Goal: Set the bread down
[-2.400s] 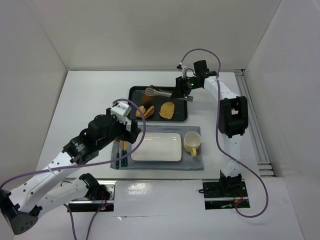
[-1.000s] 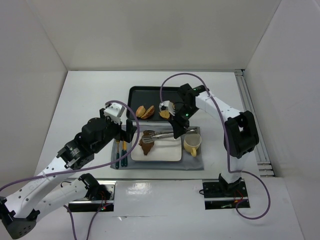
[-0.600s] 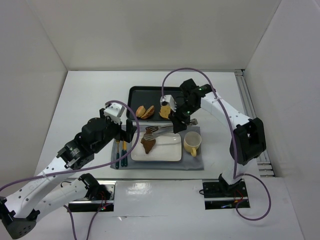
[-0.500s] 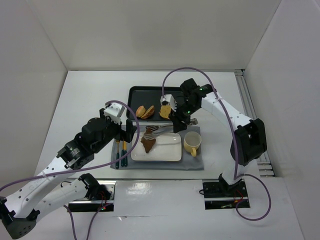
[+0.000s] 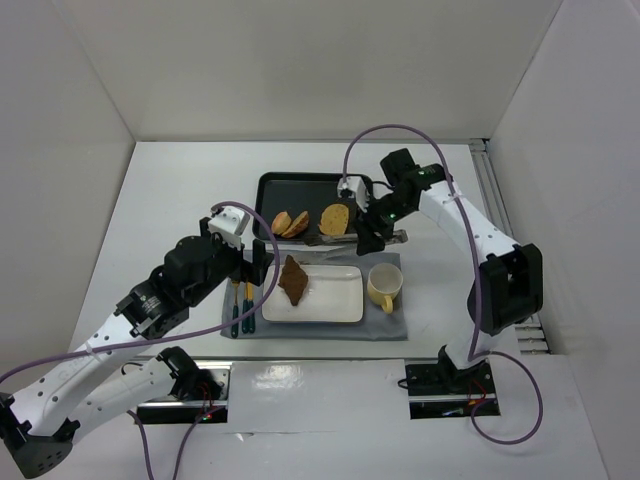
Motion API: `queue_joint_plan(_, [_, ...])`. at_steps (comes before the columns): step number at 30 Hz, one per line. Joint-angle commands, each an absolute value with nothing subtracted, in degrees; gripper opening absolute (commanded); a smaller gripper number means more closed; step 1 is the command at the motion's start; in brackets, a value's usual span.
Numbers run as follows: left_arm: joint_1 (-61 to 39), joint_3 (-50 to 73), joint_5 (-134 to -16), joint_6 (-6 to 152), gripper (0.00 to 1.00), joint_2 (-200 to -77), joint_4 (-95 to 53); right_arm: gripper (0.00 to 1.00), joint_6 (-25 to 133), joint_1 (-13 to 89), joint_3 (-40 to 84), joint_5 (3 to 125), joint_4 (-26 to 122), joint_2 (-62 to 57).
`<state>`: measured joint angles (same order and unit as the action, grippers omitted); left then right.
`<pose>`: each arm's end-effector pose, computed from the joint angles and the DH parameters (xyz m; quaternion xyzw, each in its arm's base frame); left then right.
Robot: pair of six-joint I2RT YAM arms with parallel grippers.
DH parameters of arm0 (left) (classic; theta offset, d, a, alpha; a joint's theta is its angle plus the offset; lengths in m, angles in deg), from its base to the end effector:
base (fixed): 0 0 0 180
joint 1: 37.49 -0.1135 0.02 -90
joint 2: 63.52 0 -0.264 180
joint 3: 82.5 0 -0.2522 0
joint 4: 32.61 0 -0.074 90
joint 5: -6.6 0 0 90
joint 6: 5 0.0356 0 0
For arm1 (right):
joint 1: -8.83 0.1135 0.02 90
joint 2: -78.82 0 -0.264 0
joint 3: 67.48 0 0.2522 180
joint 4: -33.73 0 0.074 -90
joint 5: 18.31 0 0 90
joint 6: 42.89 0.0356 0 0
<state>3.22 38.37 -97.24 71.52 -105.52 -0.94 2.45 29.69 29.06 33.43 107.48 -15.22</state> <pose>0.1344 -0.1044 0.3372 0.1132 0.7804 -0.1919 0.5842 0.2943 0.1357 0.2913 -0.5493 0.7550 0.2847 0.2173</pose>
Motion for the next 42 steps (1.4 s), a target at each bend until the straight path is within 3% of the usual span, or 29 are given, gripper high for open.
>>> queue_joint_plan(1, [3.47,38.39,-98.07,72.34,1.00,-104.56,-4.00,0.59,1.85,27.38,30.56,31.09,104.54,-11.09])
queue_joint_plan(12, [3.47,38.39,-98.07,72.34,1.00,-104.56,-4.00,0.59,10.72,25.09,23.36,40.30,85.66,-8.27])
queue_joint_plan(18, [3.47,38.39,-98.07,72.34,1.00,-104.56,-4.00,0.59,12.48,25.09,22.13,43.03,82.30,-10.56])
queue_joint_plan(42, [3.47,38.39,-98.07,72.34,1.00,-104.56,-4.00,0.59,12.39,30.18,21.51,52.52,84.93,-17.24])
